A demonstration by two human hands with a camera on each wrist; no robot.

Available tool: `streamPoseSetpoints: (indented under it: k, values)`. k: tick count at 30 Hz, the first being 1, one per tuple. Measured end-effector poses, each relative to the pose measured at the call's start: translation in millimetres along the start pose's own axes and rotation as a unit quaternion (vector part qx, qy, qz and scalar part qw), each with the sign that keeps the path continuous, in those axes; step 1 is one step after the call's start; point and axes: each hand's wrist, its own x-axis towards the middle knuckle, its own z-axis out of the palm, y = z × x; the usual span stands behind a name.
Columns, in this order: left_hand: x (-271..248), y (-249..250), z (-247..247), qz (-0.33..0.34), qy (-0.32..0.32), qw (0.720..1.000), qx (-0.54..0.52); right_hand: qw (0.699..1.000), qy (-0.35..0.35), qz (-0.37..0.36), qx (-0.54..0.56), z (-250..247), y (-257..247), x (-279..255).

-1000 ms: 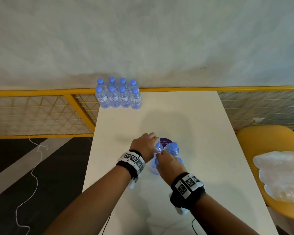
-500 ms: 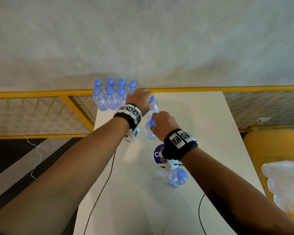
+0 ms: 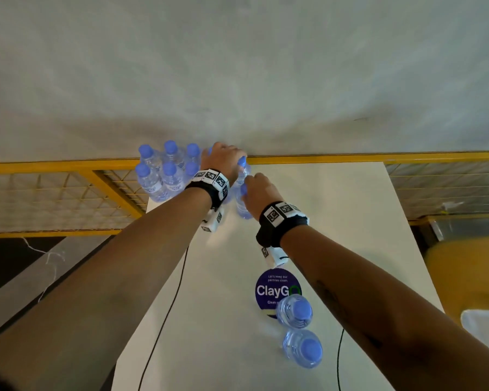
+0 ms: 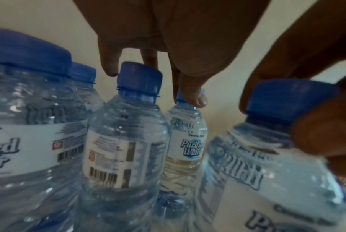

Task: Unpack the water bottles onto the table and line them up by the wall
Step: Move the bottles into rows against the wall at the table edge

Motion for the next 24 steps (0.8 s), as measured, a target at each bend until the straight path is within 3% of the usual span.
streamPoseSetpoints:
  k: [3,8,17,20,24]
  values:
    - [12.6,-1.7,-4.7,-0.001,-0.012,1.0,-0.004,0.999,-0.013,-0.007,0.047,-5.0,-4.1,22.9]
    - [21.9,-6.0,-11.3,0.009,-0.04,0.999,-0.023,0.999,0.007,-0.006,0.032,-12.6,-8.9,51.7]
    - [18.8,-6.1,-17.7,0.008,-0.064,0.997,-0.049,0.999,-0.004,-0.001,0.053,-12.9,-6.6,49.6]
    - [8.5,-6.9,-20.6,0.003,-0.045,0.998,-0.052,0.999,-0.01,0.012,0.051,-17.4,1.3,34.9]
    - [-29.6,5.5,-30.3,0.014,0.046,0.995,-0.089,0.997,-0.008,0.009,0.075,-30.5,14.6,-11.4]
